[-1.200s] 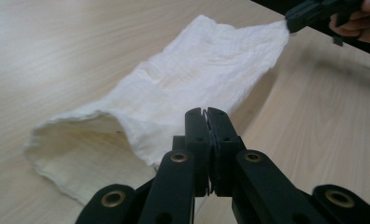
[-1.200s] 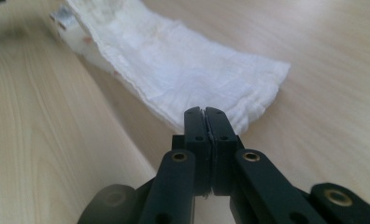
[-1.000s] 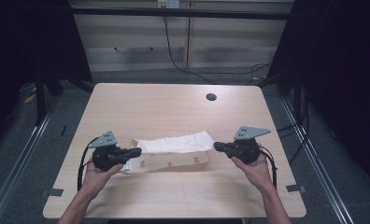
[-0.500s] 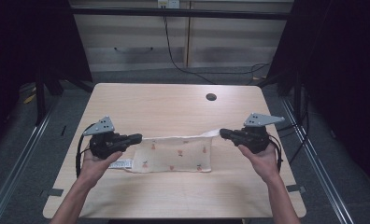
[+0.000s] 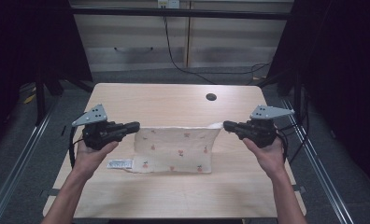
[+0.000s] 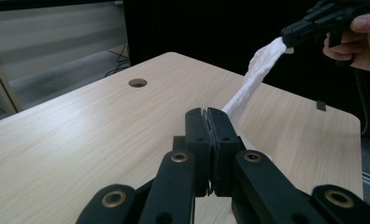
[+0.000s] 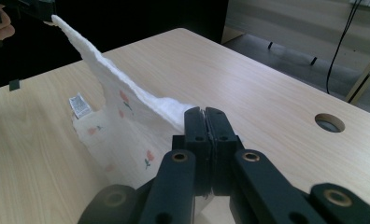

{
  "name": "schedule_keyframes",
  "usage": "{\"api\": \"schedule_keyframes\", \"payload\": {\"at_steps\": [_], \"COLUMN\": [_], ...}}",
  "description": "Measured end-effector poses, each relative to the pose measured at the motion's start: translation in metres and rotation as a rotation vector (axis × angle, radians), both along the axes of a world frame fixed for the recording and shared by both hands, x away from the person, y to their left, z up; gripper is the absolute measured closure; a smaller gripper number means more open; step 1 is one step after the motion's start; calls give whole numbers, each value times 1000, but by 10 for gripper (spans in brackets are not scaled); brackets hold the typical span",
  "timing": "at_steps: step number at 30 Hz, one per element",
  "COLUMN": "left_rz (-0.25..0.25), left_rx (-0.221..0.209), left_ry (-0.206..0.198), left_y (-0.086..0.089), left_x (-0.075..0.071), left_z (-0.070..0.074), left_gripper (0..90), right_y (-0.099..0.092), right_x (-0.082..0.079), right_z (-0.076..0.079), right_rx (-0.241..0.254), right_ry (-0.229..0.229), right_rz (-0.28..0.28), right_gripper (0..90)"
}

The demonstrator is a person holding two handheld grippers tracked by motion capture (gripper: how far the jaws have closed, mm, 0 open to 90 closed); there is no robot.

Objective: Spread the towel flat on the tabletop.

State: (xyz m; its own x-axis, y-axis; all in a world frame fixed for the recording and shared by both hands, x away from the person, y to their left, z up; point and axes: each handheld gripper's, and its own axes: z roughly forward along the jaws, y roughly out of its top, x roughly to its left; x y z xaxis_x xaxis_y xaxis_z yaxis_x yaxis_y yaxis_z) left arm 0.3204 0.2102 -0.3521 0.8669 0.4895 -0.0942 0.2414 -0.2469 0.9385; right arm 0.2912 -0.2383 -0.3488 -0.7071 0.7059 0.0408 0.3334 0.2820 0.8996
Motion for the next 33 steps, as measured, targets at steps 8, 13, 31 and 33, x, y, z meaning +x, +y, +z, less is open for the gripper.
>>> {"api": "schedule_keyframes", "payload": {"at_steps": [8, 13, 31, 33], "left_rz": [-4, 14, 82, 99], "left_rx": [12, 43, 103, 114], "left_ry": [-8, 18, 62, 73], "left_y": [-1, -7, -15, -17], "left_x": [0, 24, 69, 79], "left_z": [4, 2, -19, -21], "left_gripper": [884, 884, 884, 884], "right_y": [1, 2, 8, 8], "right_x": [-6, 14, 74, 80], "right_z": [8, 5, -26, -28], "right_rx": [-12, -28, -24, -25], "right_ry": [-3, 33, 94, 95], "right_rz": [-7, -34, -83, -89], "right_gripper": [894, 893, 892, 891]}}
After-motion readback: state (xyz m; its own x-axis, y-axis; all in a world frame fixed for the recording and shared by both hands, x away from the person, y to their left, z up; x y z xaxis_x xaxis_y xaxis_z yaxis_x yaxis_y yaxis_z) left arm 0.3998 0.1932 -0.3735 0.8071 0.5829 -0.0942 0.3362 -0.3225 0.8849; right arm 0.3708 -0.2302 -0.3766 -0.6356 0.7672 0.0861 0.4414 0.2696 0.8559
